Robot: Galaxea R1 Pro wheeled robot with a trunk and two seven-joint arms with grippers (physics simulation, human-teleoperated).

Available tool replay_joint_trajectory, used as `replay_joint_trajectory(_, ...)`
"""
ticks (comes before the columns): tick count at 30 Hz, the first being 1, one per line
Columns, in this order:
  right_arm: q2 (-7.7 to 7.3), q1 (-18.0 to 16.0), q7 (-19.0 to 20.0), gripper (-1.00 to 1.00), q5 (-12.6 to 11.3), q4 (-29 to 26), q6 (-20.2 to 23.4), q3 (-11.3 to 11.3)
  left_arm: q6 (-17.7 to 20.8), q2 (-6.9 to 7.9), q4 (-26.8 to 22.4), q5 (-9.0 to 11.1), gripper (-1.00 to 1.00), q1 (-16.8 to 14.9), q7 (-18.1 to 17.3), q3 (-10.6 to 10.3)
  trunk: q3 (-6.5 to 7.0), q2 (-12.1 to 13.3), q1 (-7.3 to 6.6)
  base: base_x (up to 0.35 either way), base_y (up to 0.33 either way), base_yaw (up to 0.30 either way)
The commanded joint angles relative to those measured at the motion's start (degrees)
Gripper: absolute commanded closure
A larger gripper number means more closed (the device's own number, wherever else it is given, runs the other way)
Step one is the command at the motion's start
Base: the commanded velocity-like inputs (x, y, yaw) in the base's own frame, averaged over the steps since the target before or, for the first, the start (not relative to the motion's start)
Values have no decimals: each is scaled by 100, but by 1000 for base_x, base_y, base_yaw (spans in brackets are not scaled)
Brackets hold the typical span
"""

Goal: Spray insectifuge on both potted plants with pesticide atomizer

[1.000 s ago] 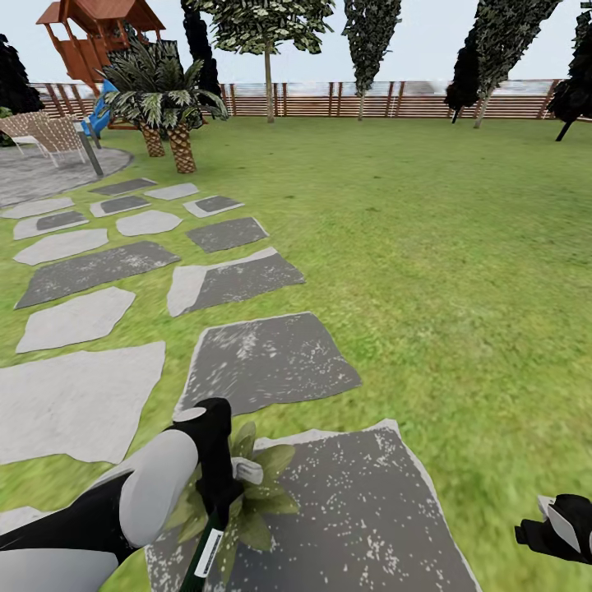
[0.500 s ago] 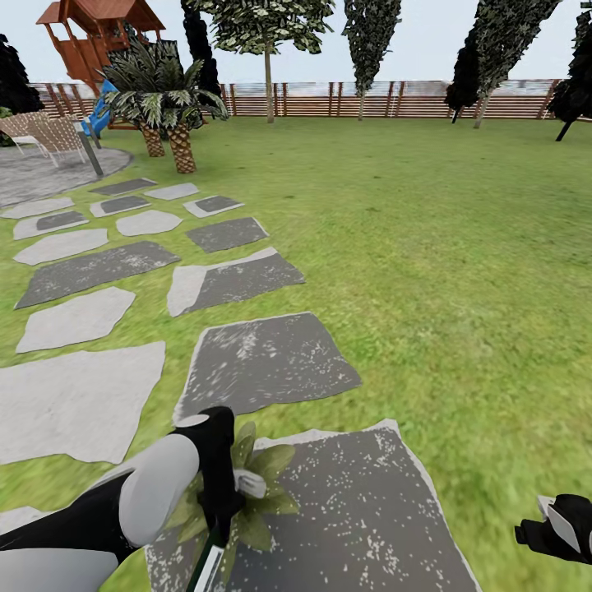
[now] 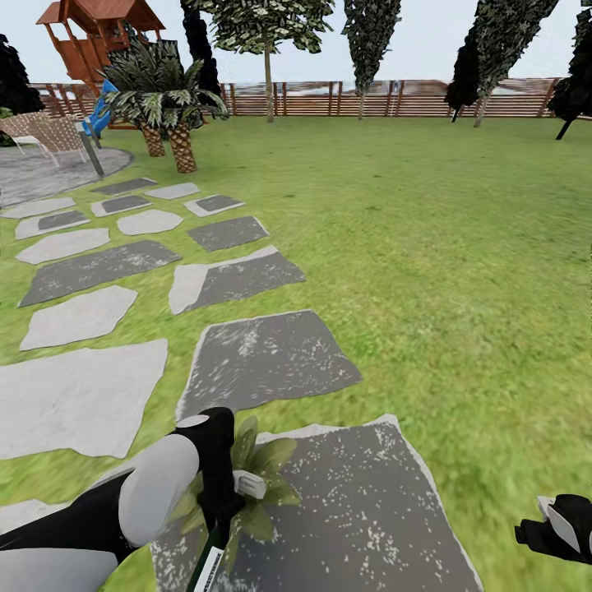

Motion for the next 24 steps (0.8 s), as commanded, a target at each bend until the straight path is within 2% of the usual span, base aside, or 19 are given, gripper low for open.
replay_joint_trajectory(1,-1,-8,12,-100,-57,10,8,28,60,-3,-10,-60,100,-1,-49,31,-4,-2,-4,-182,100,0)
replay_joint_trajectory(9,-2,-8,12,-100,-57,9,8,28,60,38,-50,-60,100,-1,-49,23,-4,-2,-4,-36,19,0)
replay_joint_trajectory(14,-4,-8,12,-100,-57,9,8,28,60,49,-314,-60,100,-1,-49,19,-4,-2,-4,0,11,0)
replay_joint_trajectory(24,-3,-8,12,-100,-57,9,8,28,60,50,-378,-60,100,-1,-49,16,-4,-2,-4,-30,261,-34)
